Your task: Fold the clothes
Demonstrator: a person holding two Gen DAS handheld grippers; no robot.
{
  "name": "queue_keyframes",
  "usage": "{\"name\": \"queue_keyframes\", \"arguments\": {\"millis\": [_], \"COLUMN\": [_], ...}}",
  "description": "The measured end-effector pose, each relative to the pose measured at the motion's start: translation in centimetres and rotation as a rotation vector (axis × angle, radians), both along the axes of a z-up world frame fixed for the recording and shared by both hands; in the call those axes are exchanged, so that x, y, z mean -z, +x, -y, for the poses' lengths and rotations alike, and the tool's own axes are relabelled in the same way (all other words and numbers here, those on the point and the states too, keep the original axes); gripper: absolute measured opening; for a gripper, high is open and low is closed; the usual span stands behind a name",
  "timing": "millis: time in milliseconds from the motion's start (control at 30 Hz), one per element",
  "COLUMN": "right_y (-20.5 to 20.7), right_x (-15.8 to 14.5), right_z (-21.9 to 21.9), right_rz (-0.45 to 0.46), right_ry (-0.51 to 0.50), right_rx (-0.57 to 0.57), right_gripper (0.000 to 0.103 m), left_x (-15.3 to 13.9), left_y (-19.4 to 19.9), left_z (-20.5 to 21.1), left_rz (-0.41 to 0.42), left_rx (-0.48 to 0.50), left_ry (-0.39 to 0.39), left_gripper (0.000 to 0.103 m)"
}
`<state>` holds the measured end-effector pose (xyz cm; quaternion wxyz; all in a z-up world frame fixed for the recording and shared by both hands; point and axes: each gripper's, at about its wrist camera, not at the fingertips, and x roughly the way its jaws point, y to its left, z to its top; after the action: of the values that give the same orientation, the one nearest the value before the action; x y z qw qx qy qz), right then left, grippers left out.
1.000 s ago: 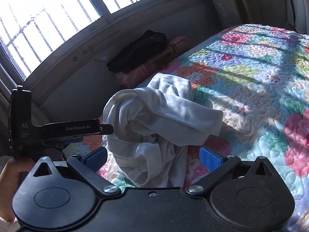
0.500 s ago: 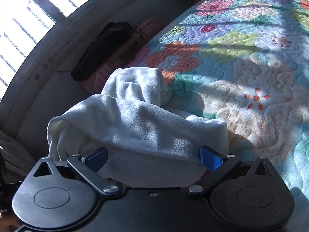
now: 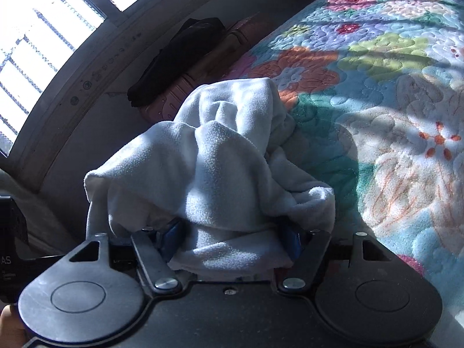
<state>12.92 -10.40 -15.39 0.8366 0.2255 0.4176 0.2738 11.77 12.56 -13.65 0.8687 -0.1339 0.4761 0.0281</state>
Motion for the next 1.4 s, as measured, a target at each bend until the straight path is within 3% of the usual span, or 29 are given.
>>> {"name": "queue_keyframes", "arguments": {"millis": [133,267,367,467,533,667,767,867,900,933,1000,1133,1200,1233,1267,1400], "right_y": [-0.9,-2.3,-3.2,-4.0,-4.2,-3.8,-3.5,-3.0,-2.6,-2.2,-1.3,0.0,0.3,0.3,0.0,-1.9], "right_x": [0.0,0.0,-0.6,-1.2,-1.2,-0.8,0.8,2.9,3.2,3.4,3.3,2.6,2.1,1.8,1.5,0.0], "right_z": [0.4,-0.4,-1.6,-1.0,0.7,4.6,5.7,5.5,5.3,4.6,3.0,0.3,-1.0,-1.4,-1.6,-2.4], "right_rz": [0.003,0.001,0.017,0.014,-0.015,-0.052,-0.157,-0.263,-0.276,-0.282,-0.261,-0.203,-0.158,-0.138,-0.126,-0.030], "right_ry": [0.037,0.056,0.032,0.041,0.066,0.067,0.159,0.357,0.370,0.351,0.302,0.227,0.176,0.161,0.159,0.089], "right_rx": [-0.018,0.036,0.065,0.059,0.065,0.119,0.104,0.057,0.056,0.060,0.068,0.093,0.096,0.093,0.094,0.088], "right_gripper": [0.058,0.055,0.056,0.064,0.067,0.084,0.085,0.085,0.086,0.086,0.086,0.086,0.077,0.065,0.059,0.050], "left_x": [0.2,0.4,0.2,0.5,0.6,0.6,0.6,0.6,0.6,0.6,0.6,0.7,0.8,0.7,0.6,0.1], "left_y": [-0.1,0.6,0.5,-0.3,-0.3,-0.2,-0.1,0.0,0.0,0.1,0.2,0.6,0.8,0.7,0.7,0.2], "left_z": [-0.7,-0.4,-2.1,-3.6,-3.8,-3.5,-3.1,-2.8,-2.7,-2.5,-2.3,-1.7,-1.4,-1.2,-1.1,-0.1], "left_rz": [-0.006,-0.064,-0.101,-0.099,-0.104,-0.101,-0.094,-0.088,-0.086,-0.083,-0.079,-0.051,-0.037,-0.027,-0.016,0.017], "left_rx": [-0.013,-0.027,-0.075,-0.082,-0.083,-0.080,-0.074,-0.069,-0.067,-0.066,-0.062,-0.027,-0.009,0.004,0.018,0.062], "left_ry": [-0.025,0.049,-0.030,-0.093,-0.099,-0.098,-0.094,-0.089,-0.088,-0.086,-0.083,-0.058,-0.045,-0.039,-0.032,-0.018], "left_gripper": [0.048,0.057,0.059,0.066,0.071,0.080,0.084,0.078,0.072,0.063,0.057,0.054,0.048,0.044,0.042,0.029]}}
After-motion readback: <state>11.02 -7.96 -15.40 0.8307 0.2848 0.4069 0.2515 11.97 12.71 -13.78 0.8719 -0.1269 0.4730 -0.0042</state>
